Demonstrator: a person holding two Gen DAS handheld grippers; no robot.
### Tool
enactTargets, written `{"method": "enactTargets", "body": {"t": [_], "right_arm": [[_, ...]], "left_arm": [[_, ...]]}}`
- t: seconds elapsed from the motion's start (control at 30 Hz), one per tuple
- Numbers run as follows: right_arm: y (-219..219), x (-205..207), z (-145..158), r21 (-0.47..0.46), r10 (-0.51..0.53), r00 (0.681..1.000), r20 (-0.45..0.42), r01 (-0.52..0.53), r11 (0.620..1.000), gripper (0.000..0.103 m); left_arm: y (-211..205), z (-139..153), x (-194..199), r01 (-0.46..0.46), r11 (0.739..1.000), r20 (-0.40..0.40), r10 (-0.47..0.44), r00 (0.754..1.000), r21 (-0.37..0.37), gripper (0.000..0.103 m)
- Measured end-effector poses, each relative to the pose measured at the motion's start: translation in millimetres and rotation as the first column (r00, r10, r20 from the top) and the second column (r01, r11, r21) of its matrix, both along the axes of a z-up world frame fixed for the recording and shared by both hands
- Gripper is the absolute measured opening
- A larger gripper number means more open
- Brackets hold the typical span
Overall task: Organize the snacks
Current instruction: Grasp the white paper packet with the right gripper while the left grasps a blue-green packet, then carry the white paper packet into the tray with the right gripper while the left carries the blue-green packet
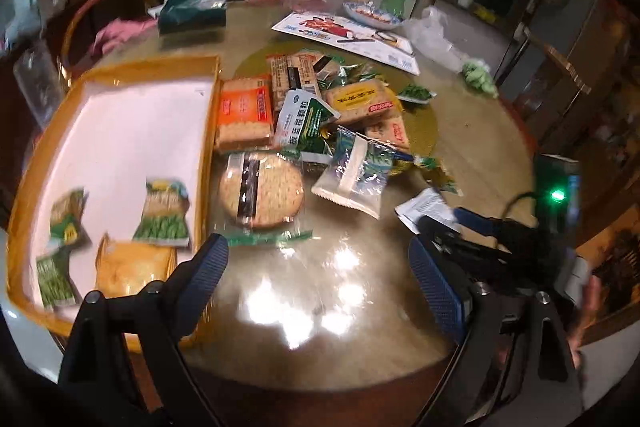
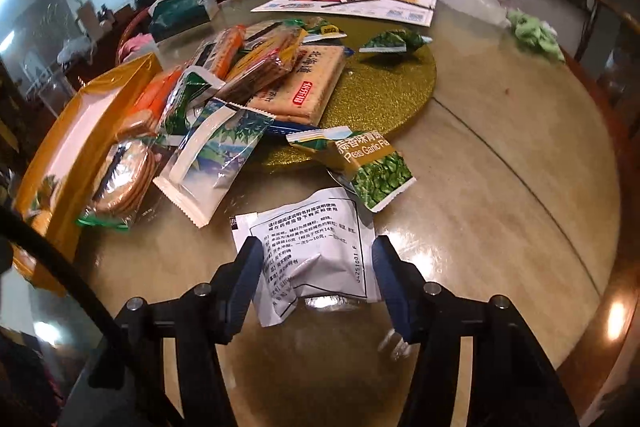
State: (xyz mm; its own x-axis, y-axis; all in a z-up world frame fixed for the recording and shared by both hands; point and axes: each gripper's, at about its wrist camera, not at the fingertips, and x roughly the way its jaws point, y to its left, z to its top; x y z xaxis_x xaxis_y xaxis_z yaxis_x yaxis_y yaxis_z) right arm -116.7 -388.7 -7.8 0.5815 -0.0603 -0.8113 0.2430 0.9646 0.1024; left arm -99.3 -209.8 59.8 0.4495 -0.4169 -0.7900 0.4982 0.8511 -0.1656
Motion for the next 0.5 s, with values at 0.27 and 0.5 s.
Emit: {"method": "enactTargets", "body": {"t": [0.27,0.5], "right_arm": [[-2.1,-15.9,3.5,0.007,0.072,0.997,-0.022,-0.072,0.997,0.032],[-8.0,-30.3,1.6,0.057,0.059,0.998,-0.006,-0.059,0.997,0.031]], "left_arm": [[-94.2,-28.5,50.3,0.138,0.979,-0.016,-0.138,0.99,0.152,0.074],[-120.0,-59.9,53.9,0.149,0.961,0.002,-0.154,0.988,0.232,0.052]]}}
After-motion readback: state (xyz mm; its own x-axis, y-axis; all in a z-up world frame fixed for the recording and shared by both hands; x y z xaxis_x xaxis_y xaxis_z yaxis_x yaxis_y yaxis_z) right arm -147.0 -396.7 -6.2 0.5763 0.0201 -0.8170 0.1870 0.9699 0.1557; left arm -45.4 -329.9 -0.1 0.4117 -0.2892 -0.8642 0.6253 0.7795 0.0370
